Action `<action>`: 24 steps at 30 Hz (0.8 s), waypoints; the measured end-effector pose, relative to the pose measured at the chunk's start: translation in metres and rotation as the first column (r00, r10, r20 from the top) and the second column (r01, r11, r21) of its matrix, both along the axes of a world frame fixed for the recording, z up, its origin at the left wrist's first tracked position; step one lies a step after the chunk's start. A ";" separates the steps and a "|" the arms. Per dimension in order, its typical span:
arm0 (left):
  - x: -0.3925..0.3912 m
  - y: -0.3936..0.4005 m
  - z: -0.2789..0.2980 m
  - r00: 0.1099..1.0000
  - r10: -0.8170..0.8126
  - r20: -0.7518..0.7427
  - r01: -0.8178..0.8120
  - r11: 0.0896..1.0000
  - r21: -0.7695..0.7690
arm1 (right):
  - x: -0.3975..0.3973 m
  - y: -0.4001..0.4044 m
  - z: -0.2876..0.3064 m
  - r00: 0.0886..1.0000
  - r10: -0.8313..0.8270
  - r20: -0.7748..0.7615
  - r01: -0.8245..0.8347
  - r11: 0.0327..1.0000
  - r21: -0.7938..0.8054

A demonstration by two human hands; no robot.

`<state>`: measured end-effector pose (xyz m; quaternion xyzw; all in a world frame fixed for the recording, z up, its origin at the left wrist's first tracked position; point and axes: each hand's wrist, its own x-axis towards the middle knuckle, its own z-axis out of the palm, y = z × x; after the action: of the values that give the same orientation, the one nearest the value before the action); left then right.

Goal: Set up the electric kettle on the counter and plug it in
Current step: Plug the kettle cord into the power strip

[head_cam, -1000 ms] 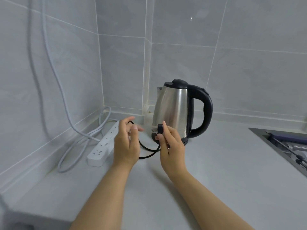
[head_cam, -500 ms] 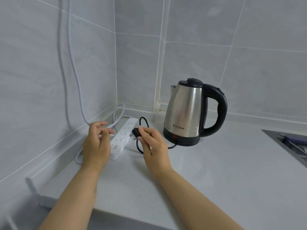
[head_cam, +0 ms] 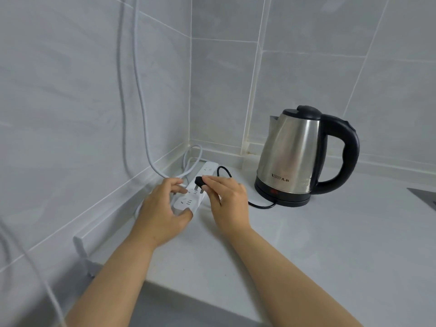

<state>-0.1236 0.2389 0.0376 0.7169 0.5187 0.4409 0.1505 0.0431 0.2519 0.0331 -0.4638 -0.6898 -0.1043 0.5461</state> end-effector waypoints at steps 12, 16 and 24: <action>0.007 0.000 0.003 0.975 -0.170 0.144 0.148 0.977 0.153 | -0.005 -0.016 0.020 0.943 0.275 -0.189 -0.303 0.943 -0.136; 0.007 0.000 0.004 0.974 -0.140 0.178 0.097 0.968 0.230 | -0.010 -0.016 0.017 0.944 0.270 -0.192 -0.289 0.954 -0.081; 0.011 0.001 0.003 0.982 -0.039 0.184 -0.031 0.932 0.362 | -0.019 -0.025 0.027 0.948 0.133 -0.288 -0.175 0.976 -0.127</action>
<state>-0.1123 0.2397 0.0404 0.6885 0.4102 0.5946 0.0649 0.0236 0.2273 0.0601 -0.4583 -0.6465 0.0573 0.6072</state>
